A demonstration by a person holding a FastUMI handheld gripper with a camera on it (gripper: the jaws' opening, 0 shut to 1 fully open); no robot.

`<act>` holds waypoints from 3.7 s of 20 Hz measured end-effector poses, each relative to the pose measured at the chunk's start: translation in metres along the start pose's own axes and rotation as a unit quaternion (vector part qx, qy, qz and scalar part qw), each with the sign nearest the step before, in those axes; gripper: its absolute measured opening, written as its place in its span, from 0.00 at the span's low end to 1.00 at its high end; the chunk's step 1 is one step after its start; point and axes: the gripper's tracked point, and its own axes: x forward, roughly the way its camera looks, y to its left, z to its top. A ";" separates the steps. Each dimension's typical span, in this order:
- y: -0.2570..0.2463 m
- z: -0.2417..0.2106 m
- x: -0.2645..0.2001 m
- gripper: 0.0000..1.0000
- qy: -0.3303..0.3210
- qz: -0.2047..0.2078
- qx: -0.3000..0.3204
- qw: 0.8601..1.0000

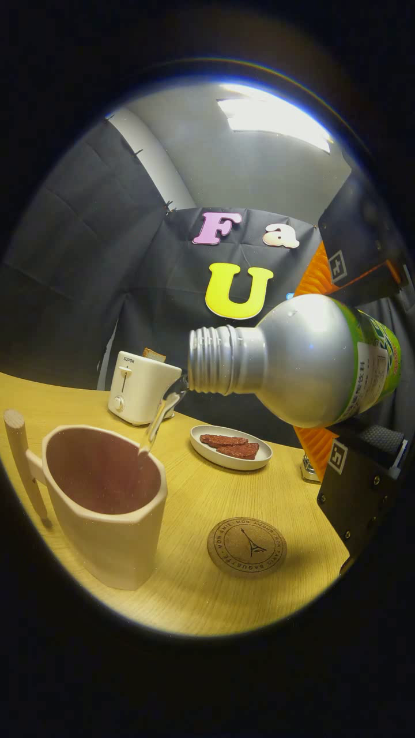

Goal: Take the bottle from table, then pour the juice into the cup, finally place the bottle on the coaster

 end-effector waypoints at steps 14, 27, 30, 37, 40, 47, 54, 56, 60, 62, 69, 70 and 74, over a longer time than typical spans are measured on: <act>-0.013 -0.002 -0.008 0.83 -0.010 -0.017 -0.025 1.000; -0.016 -0.002 -0.008 0.83 -0.013 -0.020 -0.052 0.998; -0.016 -0.001 -0.008 0.83 -0.014 -0.019 -0.056 0.998; -0.015 0.001 -0.011 0.83 -0.019 -0.023 -0.077 0.997; -0.015 0.001 -0.011 0.83 -0.020 -0.023 -0.082 0.996; -0.014 0.007 -0.014 0.83 -0.029 -0.030 -0.108 0.993; -0.011 0.017 -0.020 0.83 -0.046 -0.044 -0.142 0.988; -0.013 0.017 -0.020 0.83 -0.049 -0.047 -0.149 0.987; -0.021 0.020 -0.018 0.83 -0.053 -0.055 -0.172 0.982; -0.023 0.020 -0.018 0.83 -0.054 -0.055 -0.176 0.981; -0.029 0.030 -0.026 0.83 -0.068 -0.061 -0.207 0.974; -0.030 0.031 -0.026 0.83 -0.072 -0.061 -0.214 0.972; -0.031 0.035 -0.027 0.83 -0.078 -0.064 -0.240 0.965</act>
